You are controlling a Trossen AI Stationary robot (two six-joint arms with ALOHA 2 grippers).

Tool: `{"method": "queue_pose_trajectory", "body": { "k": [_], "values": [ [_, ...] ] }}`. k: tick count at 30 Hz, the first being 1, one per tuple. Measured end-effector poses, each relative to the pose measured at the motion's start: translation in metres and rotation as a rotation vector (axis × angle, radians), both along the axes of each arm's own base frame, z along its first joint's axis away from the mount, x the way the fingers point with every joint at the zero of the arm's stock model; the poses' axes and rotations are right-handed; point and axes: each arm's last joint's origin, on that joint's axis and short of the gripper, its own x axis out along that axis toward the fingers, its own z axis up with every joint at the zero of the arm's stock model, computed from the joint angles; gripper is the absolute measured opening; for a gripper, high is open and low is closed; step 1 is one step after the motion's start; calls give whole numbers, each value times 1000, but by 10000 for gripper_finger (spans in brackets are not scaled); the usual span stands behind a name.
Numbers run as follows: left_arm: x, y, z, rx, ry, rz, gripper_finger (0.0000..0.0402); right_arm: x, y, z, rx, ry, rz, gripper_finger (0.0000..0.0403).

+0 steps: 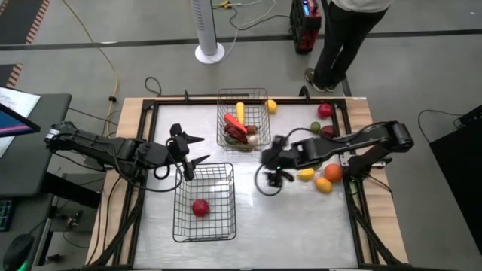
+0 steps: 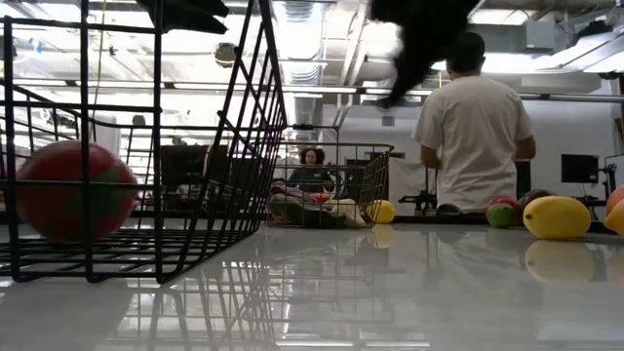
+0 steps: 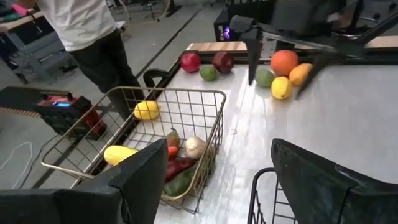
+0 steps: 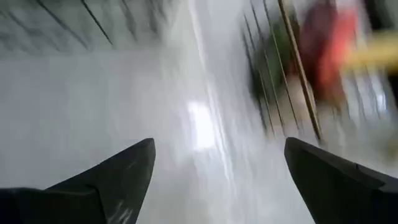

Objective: Sort produce into baskets
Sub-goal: Put the bottom lemon into the black wire basket

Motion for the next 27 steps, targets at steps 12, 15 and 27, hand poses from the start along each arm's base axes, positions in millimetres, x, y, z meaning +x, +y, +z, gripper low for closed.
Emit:
{"method": "queue_pose_trajectory", "body": {
  "k": [12,15,27],
  "values": [
    [0,0,1,5,-7,0,274,-92,-12,-66,70,501,-196,384],
    [0,0,0,6,-1,0,274,-96,-8,-81,91,503,-178,384],
    [0,0,-1,13,9,11,274,-102,-8,-106,113,509,-165,291]
  ]
}}
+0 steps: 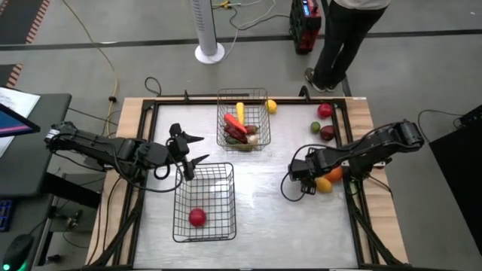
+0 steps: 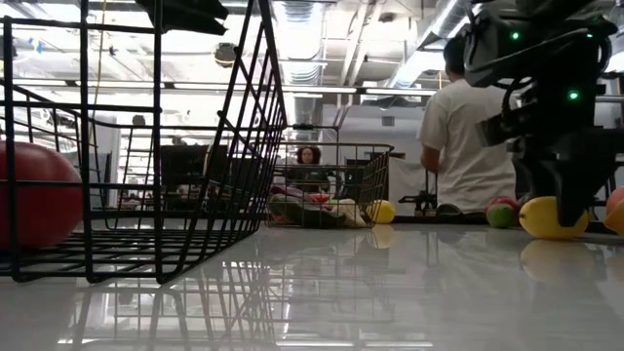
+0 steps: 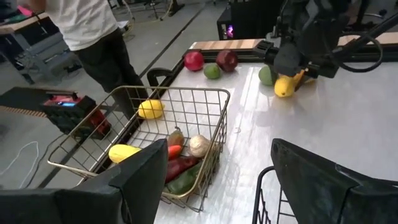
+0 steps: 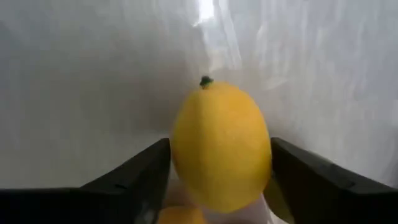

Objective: Sort produce into baskets
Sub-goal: Put the bottom lemon into the black wire basket

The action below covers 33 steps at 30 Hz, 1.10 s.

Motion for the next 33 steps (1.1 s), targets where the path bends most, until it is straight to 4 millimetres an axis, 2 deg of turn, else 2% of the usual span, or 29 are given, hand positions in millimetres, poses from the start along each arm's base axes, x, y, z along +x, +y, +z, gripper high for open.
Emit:
{"method": "queue_pose_trajectory", "body": {
  "k": [5,9,12,18,25,29,33],
  "values": [
    [0,0,0,6,0,10,274,3,1,4,18,-11,5,220],
    [0,0,0,8,-2,17,274,18,4,23,49,-88,15,217],
    [0,1,0,9,-3,20,274,35,10,47,70,-199,55,220],
    [0,1,0,17,-4,36,274,74,31,105,101,-591,241,234],
    [-1,2,1,43,0,60,274,114,49,156,13,-1210,471,236],
    [-1,2,1,45,-1,65,274,137,53,157,-41,-1396,517,238],
    [-1,2,1,47,-7,77,274,161,53,132,-52,-1418,501,239]
  ]
}}
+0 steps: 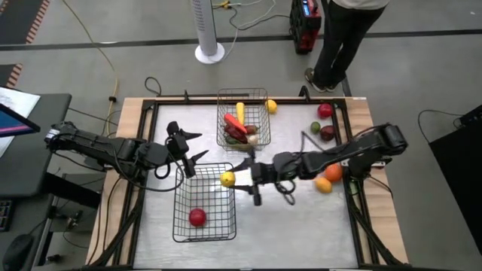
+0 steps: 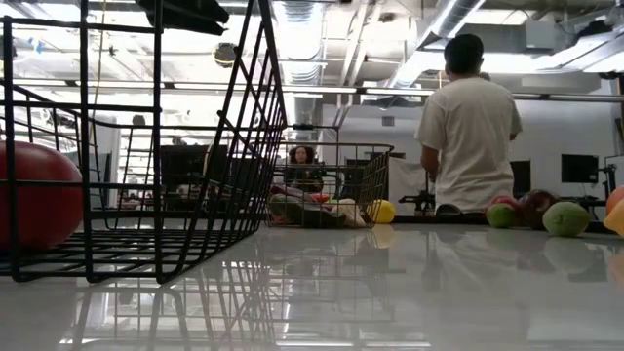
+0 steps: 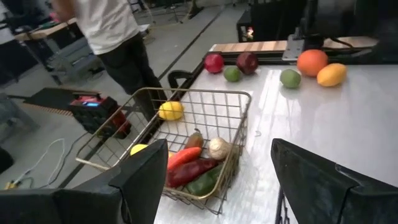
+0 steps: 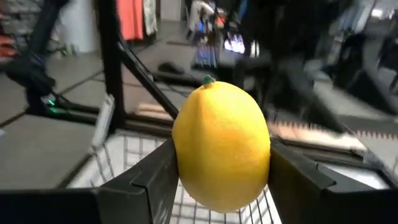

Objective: Sort produce into baskets
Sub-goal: Put the bottom lemon into the black wire basket

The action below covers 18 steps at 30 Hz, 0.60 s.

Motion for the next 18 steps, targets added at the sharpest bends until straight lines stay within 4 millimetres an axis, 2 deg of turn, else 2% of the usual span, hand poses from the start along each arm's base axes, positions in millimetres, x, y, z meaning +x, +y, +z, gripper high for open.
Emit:
{"method": "queue_pose_trajectory", "body": {
  "k": [5,7,11,18],
  "values": [
    [-1,2,2,7,-27,63,274,30,-3,-48,37,141,-33,239],
    [-1,2,2,11,-35,71,274,41,-3,-58,30,186,-40,241],
    [0,2,3,13,-34,69,274,56,0,-58,10,262,-36,260],
    [0,2,3,17,-33,69,274,62,0,-42,-12,380,-27,311]
  ]
}}
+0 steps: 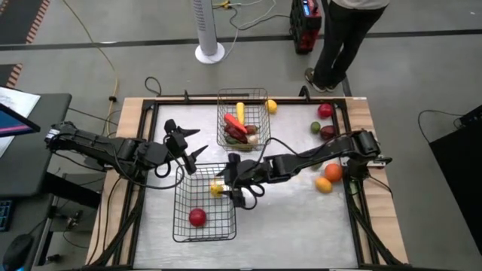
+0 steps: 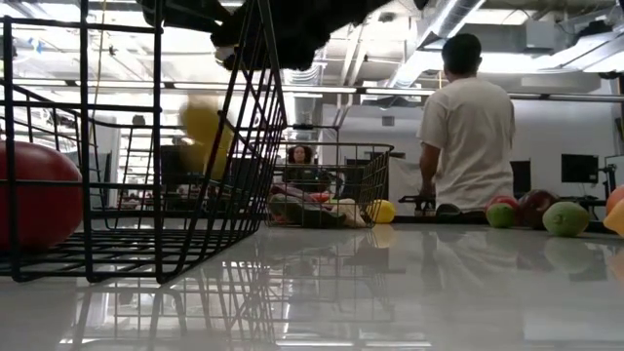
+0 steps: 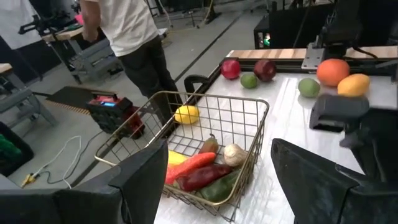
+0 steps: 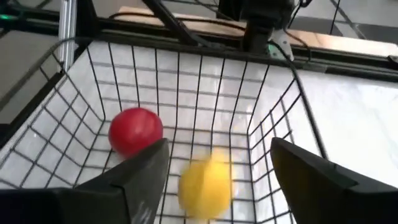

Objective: Sort produce into baskets
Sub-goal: Put the bottom lemon into the black wire basket, then put the bottom lime into the black wire basket

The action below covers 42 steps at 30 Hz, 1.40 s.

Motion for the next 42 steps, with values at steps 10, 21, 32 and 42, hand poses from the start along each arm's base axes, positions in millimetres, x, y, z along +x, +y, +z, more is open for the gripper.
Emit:
{"method": "queue_pose_trajectory", "body": {
  "k": [10,21,32,42],
  "values": [
    [0,0,-1,-19,-1,-1,274,-44,-9,23,-91,256,-141,325],
    [-1,0,-3,-27,16,-9,274,-142,-36,-9,-60,664,-403,325],
    [-1,0,-3,-23,22,-9,274,-206,-72,-60,13,1128,-779,324],
    [-2,0,-6,-15,51,-8,274,-210,-71,-65,-149,1295,-357,324]
  ]
}}
